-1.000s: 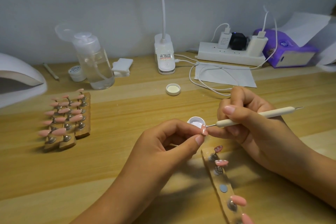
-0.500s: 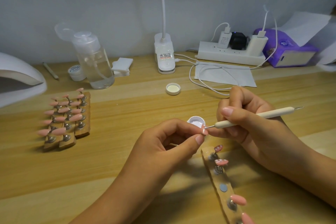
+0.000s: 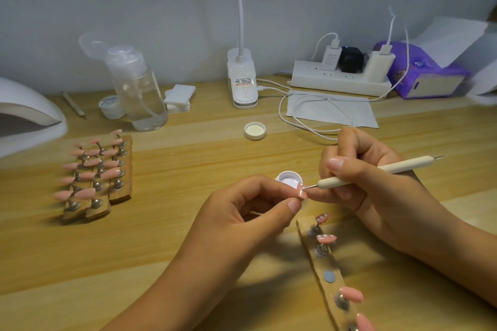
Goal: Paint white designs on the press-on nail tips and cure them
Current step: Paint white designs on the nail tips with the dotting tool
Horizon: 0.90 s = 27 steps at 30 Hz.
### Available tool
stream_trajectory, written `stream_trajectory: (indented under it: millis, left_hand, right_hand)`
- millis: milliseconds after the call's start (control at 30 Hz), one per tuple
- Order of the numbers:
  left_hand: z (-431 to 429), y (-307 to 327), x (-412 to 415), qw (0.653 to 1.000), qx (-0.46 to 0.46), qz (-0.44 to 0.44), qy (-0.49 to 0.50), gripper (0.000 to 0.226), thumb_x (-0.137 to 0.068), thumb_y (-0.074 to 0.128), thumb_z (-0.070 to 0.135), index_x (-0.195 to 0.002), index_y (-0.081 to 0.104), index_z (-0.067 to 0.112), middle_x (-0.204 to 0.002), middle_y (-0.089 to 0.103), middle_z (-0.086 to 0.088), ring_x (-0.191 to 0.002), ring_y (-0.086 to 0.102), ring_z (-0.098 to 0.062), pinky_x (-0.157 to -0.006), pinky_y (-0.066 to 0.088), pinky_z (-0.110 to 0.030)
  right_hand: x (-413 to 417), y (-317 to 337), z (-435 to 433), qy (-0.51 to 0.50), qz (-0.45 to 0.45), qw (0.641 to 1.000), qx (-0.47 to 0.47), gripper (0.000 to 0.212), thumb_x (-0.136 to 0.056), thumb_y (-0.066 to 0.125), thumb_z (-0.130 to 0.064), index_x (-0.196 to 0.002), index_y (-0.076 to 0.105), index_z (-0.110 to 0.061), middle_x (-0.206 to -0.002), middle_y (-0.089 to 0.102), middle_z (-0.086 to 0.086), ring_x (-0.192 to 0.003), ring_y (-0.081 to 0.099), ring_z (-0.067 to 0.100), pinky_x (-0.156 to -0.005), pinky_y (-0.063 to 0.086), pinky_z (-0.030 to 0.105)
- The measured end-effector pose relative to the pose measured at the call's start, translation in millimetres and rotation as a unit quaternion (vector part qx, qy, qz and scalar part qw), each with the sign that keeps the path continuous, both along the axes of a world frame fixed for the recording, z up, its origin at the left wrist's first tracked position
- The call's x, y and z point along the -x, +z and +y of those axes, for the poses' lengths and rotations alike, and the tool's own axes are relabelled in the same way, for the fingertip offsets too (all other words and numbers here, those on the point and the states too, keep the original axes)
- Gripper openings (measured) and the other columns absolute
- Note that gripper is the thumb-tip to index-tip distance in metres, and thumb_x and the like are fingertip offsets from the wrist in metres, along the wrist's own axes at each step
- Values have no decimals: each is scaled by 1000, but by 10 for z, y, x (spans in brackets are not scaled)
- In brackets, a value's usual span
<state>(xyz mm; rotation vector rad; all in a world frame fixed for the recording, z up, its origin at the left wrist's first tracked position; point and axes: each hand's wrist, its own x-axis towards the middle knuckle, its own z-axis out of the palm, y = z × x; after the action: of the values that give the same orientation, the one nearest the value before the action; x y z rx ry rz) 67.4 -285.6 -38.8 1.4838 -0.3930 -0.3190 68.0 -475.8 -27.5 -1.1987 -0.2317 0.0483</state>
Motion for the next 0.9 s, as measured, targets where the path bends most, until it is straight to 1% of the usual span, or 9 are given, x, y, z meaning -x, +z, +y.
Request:
stream_trajectory:
  millis: [333,467,567,600,633,733,833,900]
  left_hand:
    - [-2,-10,-6,1000,0,0,0,10,-74,72,27,-83,76,24,-71,67,7,-64,57,-2,-62,46,-14]
    - [5,-10,-4,1000,-1,-3,-2,10,-75,72,27,-84,76,24,-71,68,7,-65,58,-2,-63,46,-14]
    - [7,-8,-3,1000,-2,-1,-3,10,-75,72,27,-84,76,24,-72,68,7,-65,58,-2,-63,46,-14]
    - [6,-8,-3,1000,-2,-1,-3,10,-75,72,27,-84,76,24,-72,68,7,-65,58,-2,-63,46,-14]
    - [6,-7,-4,1000,-2,-1,-2,10,-75,72,28,-84,76,24,-72,68,6,-65,58,-2,-63,46,-14]
    - [2,-2,-6,1000,-2,-2,-2,11,-75,72,27,-85,76,23,-72,68,7,-65,58,-2,-63,45,-14]
    - [4,5,1,1000,1,-3,-4,11,-75,72,26,-85,76,22,-72,68,6,-63,57,-2,-62,45,-14]
    - [5,5,4,1000,2,-3,-5,11,-75,71,26,-85,76,22,-72,68,6,-63,56,-2,-62,45,-14]
  right_hand:
    - [6,11,0,0,-4,1000,5,18,-71,66,-13,-60,52,-19,-57,49,-1,-51,46,7,-63,58,28]
    - [7,19,3,-5,-2,1000,13,22,-70,67,-6,-60,53,-19,-57,48,-1,-50,46,7,-62,58,28]
    - [10,31,11,-6,0,1000,5,22,-71,67,-7,-59,52,-18,-57,48,0,-50,46,7,-61,58,28]
    - [10,30,13,-11,2,1000,7,25,-72,67,-4,-59,51,-18,-56,48,0,-50,46,8,-61,58,28]
    - [11,30,15,-17,5,1000,8,27,-74,65,-2,-58,50,-18,-56,48,-1,-50,45,8,-61,57,28]
    - [10,34,27,-22,10,1000,2,24,-76,58,-6,-58,50,-18,-55,48,-1,-49,44,8,-61,57,28]
    - [7,28,25,-21,10,1000,6,23,-75,60,-6,-58,50,-18,-57,48,-1,-49,44,8,-61,57,28]
    - [6,18,15,-17,9,1000,3,26,-74,66,-4,-59,50,-18,-57,49,-1,-50,44,8,-61,58,28]
